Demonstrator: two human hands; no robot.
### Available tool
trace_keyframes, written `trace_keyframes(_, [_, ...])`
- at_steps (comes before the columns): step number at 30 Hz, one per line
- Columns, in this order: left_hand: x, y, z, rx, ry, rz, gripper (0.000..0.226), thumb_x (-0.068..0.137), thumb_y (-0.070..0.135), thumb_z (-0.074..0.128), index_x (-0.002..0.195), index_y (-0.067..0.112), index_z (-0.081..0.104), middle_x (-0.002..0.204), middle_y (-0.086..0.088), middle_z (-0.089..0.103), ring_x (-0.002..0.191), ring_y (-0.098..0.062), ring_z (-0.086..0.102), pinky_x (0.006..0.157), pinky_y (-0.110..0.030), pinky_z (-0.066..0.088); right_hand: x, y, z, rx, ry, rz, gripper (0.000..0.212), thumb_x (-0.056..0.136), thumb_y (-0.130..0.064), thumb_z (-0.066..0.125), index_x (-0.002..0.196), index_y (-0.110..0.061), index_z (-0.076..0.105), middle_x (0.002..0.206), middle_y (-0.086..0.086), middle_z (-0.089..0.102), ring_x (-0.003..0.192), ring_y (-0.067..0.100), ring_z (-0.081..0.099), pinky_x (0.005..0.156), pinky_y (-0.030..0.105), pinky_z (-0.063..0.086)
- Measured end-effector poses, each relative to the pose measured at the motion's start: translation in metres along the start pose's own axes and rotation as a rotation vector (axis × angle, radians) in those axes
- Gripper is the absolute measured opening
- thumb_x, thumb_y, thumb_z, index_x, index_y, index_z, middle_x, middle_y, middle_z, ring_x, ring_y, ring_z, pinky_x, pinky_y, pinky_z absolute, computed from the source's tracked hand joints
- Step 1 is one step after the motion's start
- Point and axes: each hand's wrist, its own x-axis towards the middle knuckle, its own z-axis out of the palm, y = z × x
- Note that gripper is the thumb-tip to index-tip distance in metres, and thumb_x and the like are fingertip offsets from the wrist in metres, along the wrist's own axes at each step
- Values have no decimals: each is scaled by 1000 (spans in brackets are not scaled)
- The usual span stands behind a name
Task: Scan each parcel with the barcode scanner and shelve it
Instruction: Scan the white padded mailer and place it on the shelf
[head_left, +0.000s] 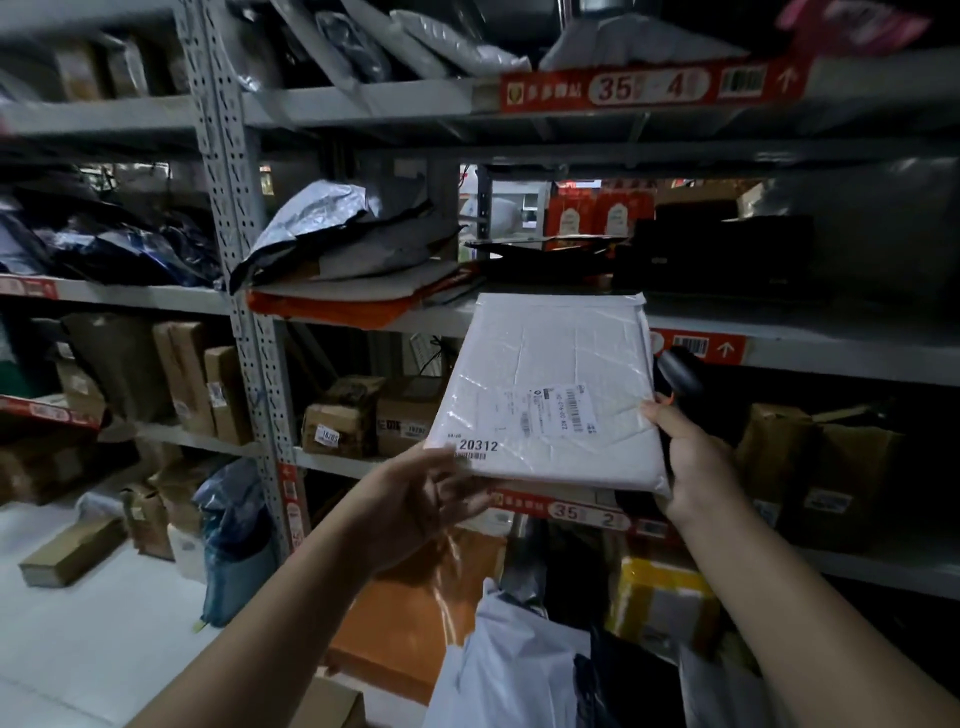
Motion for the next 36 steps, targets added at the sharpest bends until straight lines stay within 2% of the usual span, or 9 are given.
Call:
trace_keyframes(5, [42, 26, 20, 19, 110, 102, 27, 107, 11, 48, 129, -3, 55, 111, -26, 75, 87, -30, 79, 82, -44, 64, 38, -19, 43, -34, 23, -14, 24, 88, -14, 78, 111, -8, 76, 106, 18, 78, 92, 36, 77, 75, 50, 65])
trace_keyframes(14, [114, 81, 6, -66, 157, 135, 34, 110, 3, 40, 139, -14, 44, 113, -35, 72, 89, -36, 79, 76, -40, 67, 115, -27, 96, -177, 20, -13, 34, 84, -15, 84, 116, -7, 73, 109, 17, 78, 94, 33, 76, 89, 52, 63])
trace_keyframes(18, [141, 98, 1, -67, 167, 124, 36, 110, 4, 40, 140, -17, 42, 122, -38, 67, 105, -37, 75, 85, -42, 64, 134, -32, 110, -207, 43, -4, 37, 86, -17, 84, 118, -6, 71, 107, 17, 76, 95, 34, 76, 87, 54, 63])
trace_keyframes(20, [153, 107, 0, -73, 173, 134, 37, 110, 2, 39, 142, -18, 39, 124, -40, 65, 98, -39, 77, 76, -41, 66, 143, -34, 113, -219, 28, 5, 39, 84, -20, 86, 119, -9, 72, 111, 17, 76, 98, 37, 75, 83, 63, 61])
trace_keyframes(22, [165, 115, 1, -60, 177, 112, 38, 111, 3, 38, 144, -17, 38, 129, -41, 62, 85, -38, 79, 52, -31, 63, 148, -35, 113, -257, 19, 0, 37, 85, -22, 86, 117, -10, 72, 111, 17, 75, 99, 39, 74, 79, 65, 61])
trace_keyframes(25, [184, 124, -1, -42, 221, 70, 40, 111, 5, 40, 148, -12, 38, 140, -36, 56, 87, -39, 78, 36, -24, 52, 150, -31, 110, -333, 39, -59, 29, 89, -20, 81, 114, -12, 68, 103, 12, 69, 99, 35, 67, 78, 50, 61])
trace_keyframes(28, [204, 126, -2, -11, 268, 93, 40, 111, 8, 45, 148, -7, 40, 142, -33, 56, 88, -36, 76, 36, -23, 52, 149, -19, 101, -411, 86, -157, 17, 92, -21, 78, 103, -19, 65, 94, 5, 67, 93, 26, 65, 85, 42, 55])
trace_keyframes(32, [224, 124, -3, 14, 349, 138, 35, 107, 15, 58, 135, -3, 51, 109, -32, 68, 73, -34, 79, 57, -35, 65, 145, -4, 91, -489, 141, -311, 18, 93, -25, 76, 107, -14, 71, 87, 5, 72, 84, 22, 69, 70, 33, 51])
trace_keyframes(36, [238, 127, -13, 136, 482, 165, 27, 97, 24, 73, 109, 1, 66, 94, -20, 73, 68, -21, 79, 56, -26, 64, 139, 0, 94, -525, 45, -380, 4, 93, -19, 76, 91, -16, 73, 78, 5, 73, 76, 19, 70, 71, 33, 56])
